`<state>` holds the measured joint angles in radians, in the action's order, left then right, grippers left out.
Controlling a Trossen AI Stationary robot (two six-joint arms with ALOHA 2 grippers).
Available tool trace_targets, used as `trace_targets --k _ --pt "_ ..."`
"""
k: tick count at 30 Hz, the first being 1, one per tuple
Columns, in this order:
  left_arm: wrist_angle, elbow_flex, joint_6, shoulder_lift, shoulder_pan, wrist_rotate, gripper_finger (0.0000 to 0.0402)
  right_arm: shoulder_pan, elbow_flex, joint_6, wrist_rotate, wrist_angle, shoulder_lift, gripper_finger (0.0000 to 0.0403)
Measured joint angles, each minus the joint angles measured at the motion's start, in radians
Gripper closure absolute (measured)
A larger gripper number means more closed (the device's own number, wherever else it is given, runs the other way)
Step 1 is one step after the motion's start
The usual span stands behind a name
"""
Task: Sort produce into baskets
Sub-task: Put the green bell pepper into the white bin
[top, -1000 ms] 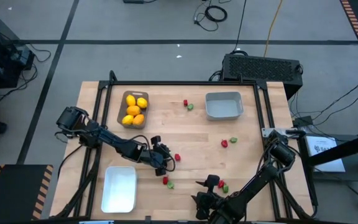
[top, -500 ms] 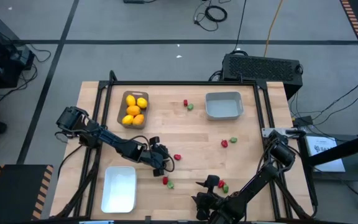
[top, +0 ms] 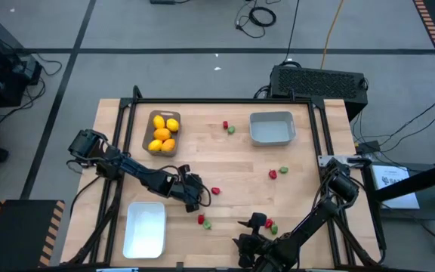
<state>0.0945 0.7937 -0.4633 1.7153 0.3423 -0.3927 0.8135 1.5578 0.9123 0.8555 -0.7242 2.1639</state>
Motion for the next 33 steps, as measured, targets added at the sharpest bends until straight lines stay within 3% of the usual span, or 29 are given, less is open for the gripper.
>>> trace_targets --k 18,28,33 --pt "-0.071 0.003 -0.029 0.079 0.000 0.021 0.0211 0.000 0.000 -0.007 -0.001 0.009 0.000 0.0106" --pt "-0.060 0.003 -0.023 0.061 0.000 0.072 0.0326 0.000 0.000 -0.009 -0.001 0.011 0.000 0.0106" --pt "0.040 0.017 0.005 -0.028 0.001 0.155 0.0342 0.000 0.000 -0.009 -0.001 0.010 0.000 0.0106"
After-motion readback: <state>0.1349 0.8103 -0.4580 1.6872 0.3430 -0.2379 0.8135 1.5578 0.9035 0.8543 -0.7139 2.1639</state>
